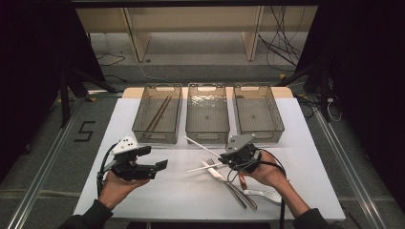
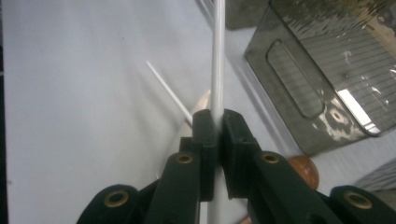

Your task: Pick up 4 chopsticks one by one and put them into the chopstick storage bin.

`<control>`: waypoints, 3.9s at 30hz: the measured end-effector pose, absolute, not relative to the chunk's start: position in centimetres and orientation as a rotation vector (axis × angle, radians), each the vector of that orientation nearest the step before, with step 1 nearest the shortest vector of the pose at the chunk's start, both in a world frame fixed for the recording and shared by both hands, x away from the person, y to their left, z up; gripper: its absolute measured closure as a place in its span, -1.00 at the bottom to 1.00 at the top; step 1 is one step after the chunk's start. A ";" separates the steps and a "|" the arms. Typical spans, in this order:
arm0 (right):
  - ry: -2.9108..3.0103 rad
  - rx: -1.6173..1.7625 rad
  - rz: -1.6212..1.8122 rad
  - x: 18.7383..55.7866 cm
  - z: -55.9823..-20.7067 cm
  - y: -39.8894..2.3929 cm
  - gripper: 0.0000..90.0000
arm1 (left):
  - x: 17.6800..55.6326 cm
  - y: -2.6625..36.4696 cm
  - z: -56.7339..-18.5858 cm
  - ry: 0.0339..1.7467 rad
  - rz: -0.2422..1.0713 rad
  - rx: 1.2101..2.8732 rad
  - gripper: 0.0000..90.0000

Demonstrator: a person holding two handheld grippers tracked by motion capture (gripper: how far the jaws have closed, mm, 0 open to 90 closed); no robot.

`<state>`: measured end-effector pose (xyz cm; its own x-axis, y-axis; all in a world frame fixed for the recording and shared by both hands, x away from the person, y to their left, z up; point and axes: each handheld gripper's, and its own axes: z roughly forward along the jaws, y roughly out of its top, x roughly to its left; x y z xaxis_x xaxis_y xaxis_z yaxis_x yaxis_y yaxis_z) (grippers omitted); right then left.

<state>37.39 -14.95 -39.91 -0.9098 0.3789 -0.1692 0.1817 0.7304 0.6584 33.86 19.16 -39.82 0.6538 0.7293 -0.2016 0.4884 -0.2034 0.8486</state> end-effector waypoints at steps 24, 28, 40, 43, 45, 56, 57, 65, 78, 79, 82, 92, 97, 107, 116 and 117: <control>2.560 0.556 1.201 35.9 -39.1 -11.6 0.89 | 36.0 15.2 -39.4 0.966 0.108 1.707 -0.50; 2.556 0.561 1.214 35.8 -39.1 -11.3 0.89 | 36.3 14.4 -39.5 0.956 0.087 1.709 -0.46; 2.552 0.557 1.247 35.5 -39.2 -10.8 0.89 | 36.7 13.2 -40.1 0.938 0.000 1.708 -0.14; 2.551 0.560 1.245 35.4 -39.3 -10.7 0.89 | 36.7 13.1 -40.1 0.932 -0.016 1.701 -0.04; 2.550 0.562 1.250 35.4 -39.3 -10.7 0.89 | 36.7 13.1 -40.1 0.926 -0.027 1.697 0.03; 2.546 0.554 1.279 35.3 -39.3 -10.4 0.89 | 36.6 13.0 -40.2 0.904 -0.057 1.678 0.35; 2.547 0.553 1.280 35.3 -39.3 -10.4 0.89 | 36.6 13.0 -40.2 0.899 -0.061 1.681 0.38; 2.538 0.553 1.305 35.2 -39.3 -10.4 0.89 | 36.5 12.7 -40.2 0.875 -0.087 1.679 0.59; 2.518 0.532 1.320 35.1 -39.3 -10.4 0.89 | 36.6 12.9 -40.0 0.855 -0.157 1.652 0.84; 2.516 0.530 1.325 35.0 -39.3 -10.4 0.89 | 36.5 12.9 -39.9 0.853 -0.158 1.652 0.86; 2.511 0.526 1.329 35.0 -39.2 -10.4 0.88 | 36.5 12.9 -39.7 0.852 -0.157 1.660 0.87; 2.500 0.571 1.348 35.2 -38.7 -11.6 0.50 | 37.1 14.1 -38.8 0.894 -0.089 1.691 0.88; 2.499 0.629 1.321 35.4 -38.5 -12.8 0.27 | 38.1 16.1 -37.9 0.946 -0.077 1.666 0.88; 2.446 0.783 1.281 35.3 -38.5 -15.7 -0.09 | 40.1 20.1 -36.3 1.025 0.010 1.637 0.87; 2.412 0.878 1.281 35.0 -38.7 -17.9 -0.22 | 41.8 22.6 -35.1 1.079 0.045 1.612 0.87; 2.409 0.885 1.284 34.9 -38.7 -18.1 -0.23 | 42.0 22.9 -34.9 1.090 0.044 1.609 0.87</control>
